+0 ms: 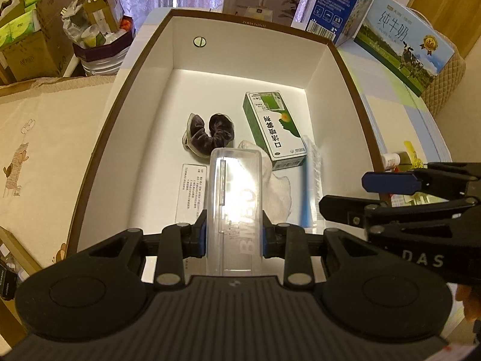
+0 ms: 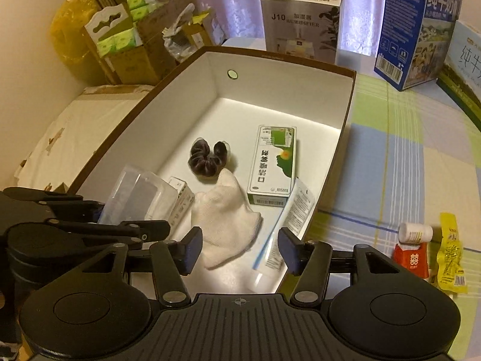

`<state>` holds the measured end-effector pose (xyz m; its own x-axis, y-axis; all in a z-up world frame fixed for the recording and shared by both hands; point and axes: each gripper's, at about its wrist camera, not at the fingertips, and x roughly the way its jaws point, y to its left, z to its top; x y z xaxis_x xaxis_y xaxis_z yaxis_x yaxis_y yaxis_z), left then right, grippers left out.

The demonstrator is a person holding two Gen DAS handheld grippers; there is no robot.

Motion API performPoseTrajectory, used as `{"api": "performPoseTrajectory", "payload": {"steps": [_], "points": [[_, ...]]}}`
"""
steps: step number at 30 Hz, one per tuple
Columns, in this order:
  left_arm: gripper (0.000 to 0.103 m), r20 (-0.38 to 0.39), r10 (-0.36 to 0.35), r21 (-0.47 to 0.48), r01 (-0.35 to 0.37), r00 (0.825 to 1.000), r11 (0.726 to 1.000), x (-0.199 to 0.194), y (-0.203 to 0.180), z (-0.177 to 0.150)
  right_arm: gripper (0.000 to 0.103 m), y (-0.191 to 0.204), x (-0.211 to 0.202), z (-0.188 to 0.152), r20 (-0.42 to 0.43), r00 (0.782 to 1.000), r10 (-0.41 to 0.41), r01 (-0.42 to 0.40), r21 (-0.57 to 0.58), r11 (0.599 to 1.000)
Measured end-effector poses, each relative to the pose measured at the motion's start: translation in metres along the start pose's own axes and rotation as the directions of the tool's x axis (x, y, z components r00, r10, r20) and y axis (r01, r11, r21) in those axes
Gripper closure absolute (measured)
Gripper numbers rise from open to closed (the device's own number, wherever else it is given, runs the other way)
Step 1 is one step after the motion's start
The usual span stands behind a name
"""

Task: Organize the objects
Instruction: 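Open the left tool to drop the clear case while the right tool releases the tube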

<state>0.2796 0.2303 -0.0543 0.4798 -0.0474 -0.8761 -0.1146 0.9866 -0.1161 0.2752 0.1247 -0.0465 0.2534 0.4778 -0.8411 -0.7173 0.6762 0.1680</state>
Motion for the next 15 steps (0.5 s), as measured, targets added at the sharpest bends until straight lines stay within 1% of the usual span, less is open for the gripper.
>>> {"api": "performPoseTrajectory", "payload": {"steps": [7, 8, 9, 11, 13, 15], "points": [[0.077, -0.003, 0.001, 0.003, -0.001, 1.000, 1.000, 0.003, 0.000, 0.002, 0.049, 0.002, -0.006, -0.003, -0.006, 1.000, 0.019, -0.019, -0.014, 1.000], [0.075, 0.001, 0.002, 0.005, -0.002, 1.000, 1.000, 0.002, -0.001, 0.002, 0.049, 0.002, -0.007, -0.004, -0.007, 1.000, 0.022, -0.022, -0.016, 1.000], [0.072, 0.003, 0.002, 0.008, -0.002, 1.000, 1.000, 0.001, -0.001, 0.001, 0.048, 0.002, -0.008, -0.004, -0.008, 1.000, 0.026, -0.026, -0.020, 0.999], [0.058, 0.006, 0.005, 0.013, -0.005, 1.000, 1.000, 0.000, -0.001, 0.000, 0.048, 0.002, -0.010, -0.006, -0.009, 0.999, 0.033, -0.033, -0.027, 0.999], [0.054, 0.011, 0.023, 0.019, -0.023, 1.000, 1.000, -0.001, -0.001, -0.001, 0.046, 0.003, -0.011, -0.008, -0.012, 0.999, 0.040, -0.040, -0.038, 0.998], [0.051, 0.009, 0.027, 0.016, -0.027, 1.000, 1.000, -0.003, 0.001, -0.002, 0.045, 0.005, -0.013, -0.010, -0.013, 0.999, 0.046, -0.047, -0.047, 0.998]]}}
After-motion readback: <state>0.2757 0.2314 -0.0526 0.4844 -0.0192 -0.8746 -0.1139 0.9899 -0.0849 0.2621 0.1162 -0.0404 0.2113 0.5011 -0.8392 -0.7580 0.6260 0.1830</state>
